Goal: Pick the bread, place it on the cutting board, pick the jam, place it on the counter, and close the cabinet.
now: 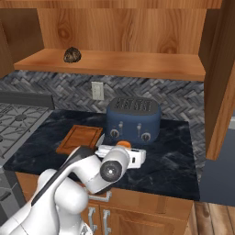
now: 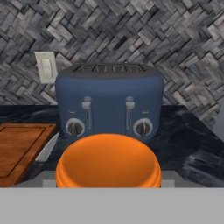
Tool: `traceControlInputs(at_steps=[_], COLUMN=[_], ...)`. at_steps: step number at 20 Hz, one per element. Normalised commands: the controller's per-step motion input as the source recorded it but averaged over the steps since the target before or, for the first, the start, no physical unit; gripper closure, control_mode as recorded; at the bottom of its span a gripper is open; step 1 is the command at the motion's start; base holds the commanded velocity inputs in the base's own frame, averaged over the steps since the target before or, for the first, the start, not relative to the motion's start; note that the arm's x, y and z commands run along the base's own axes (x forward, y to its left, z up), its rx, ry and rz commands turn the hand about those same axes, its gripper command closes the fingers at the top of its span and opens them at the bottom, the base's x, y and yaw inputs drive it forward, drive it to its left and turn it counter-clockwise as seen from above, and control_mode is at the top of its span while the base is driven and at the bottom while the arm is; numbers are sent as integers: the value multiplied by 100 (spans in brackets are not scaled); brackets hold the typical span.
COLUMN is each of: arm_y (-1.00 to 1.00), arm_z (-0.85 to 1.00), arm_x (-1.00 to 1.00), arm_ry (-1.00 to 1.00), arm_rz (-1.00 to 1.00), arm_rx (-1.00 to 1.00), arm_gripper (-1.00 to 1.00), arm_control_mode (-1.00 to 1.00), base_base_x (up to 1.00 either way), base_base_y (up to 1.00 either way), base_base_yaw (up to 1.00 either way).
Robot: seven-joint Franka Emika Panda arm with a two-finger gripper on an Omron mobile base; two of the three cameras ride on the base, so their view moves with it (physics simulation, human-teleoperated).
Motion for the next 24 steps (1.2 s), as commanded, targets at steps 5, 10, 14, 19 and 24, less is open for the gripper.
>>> traceControlInputs(at_steps=[5,10,14,19,24], arm_y=[-2,-3,-3,-3,-2], arm_z=[-28,-26,-29,-30,-28], arm_x=[0,0,0,0,0], arm_ry=[0,0,0,1,0], arm_rz=[0,0,0,0,0], arm_rx=[0,0,0,0,0], arm_gripper=[100,100,100,100,100], arm_control_mode=[-100,-100,-100,-100,-100], base_base_x=[0,0,0,0,0], base_base_y=[0,0,0,0,0], base_base_yaw=[0,0,0,0,0])
